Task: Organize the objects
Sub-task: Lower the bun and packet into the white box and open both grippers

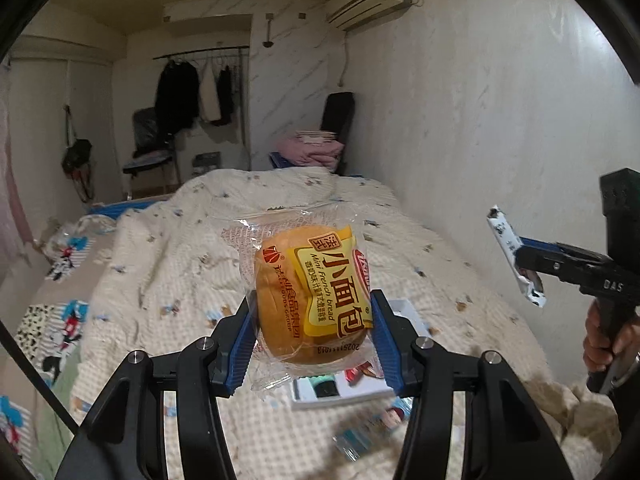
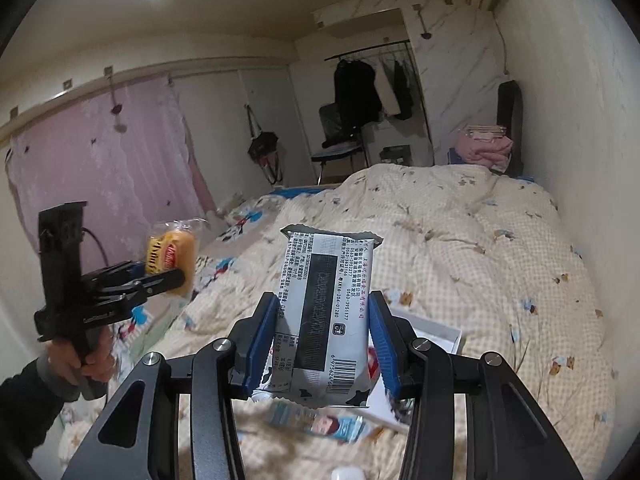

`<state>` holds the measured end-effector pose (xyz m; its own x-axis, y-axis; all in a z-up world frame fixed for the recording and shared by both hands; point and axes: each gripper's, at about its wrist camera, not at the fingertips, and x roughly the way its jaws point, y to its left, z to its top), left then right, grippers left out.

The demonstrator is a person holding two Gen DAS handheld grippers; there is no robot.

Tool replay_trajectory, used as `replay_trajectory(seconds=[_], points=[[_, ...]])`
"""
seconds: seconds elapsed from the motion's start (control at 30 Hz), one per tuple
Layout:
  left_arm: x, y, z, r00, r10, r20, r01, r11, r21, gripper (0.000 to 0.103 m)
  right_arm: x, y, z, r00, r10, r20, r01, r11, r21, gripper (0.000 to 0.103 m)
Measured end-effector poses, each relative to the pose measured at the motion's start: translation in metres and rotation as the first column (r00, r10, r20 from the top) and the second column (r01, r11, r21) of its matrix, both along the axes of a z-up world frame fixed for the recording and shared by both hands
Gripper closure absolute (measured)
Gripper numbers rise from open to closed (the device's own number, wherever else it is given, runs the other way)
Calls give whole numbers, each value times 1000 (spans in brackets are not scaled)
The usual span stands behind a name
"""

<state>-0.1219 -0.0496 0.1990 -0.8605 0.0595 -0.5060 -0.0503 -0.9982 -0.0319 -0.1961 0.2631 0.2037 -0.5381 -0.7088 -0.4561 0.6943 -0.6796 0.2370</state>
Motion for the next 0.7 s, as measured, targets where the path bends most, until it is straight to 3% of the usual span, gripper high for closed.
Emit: replay_trajectory(seconds=[0.07, 0.17, 0.33, 0.43, 0.57, 0.67, 0.7], points=[[-8, 7, -4, 999, 48, 4, -48, 998, -47, 46, -6, 3, -4, 1000, -24, 13, 24, 1000, -18, 56], [-19, 12, -16, 998, 48, 29, -46, 995, -87, 46, -18, 4, -14, 997, -70, 24, 70, 997, -25, 56], [-45, 4, -44, 989, 114, 89, -104, 988, -111, 46, -38, 6, -37, 990, -125, 65, 126, 992, -8, 56], [-64, -8, -66, 968, 197, 157, -187, 980, -74, 46, -46, 6, -51, 987, -138, 80, 139, 990, -2, 56], [-80, -29, -104, 909, 319, 267, -356, 929, 99, 46, -64, -4, -76, 985, -144, 94, 141, 989, 33, 56], [-88, -33, -126, 926, 241, 291, -312, 922, 231, 46, -75, -8, -98, 978, -149, 146, 145, 989, 37, 56], [-91, -32, -131, 930, 226, 290, -299, 924, 238, 46, -77, -8, -106, 976, -148, 157, 145, 989, 35, 56]])
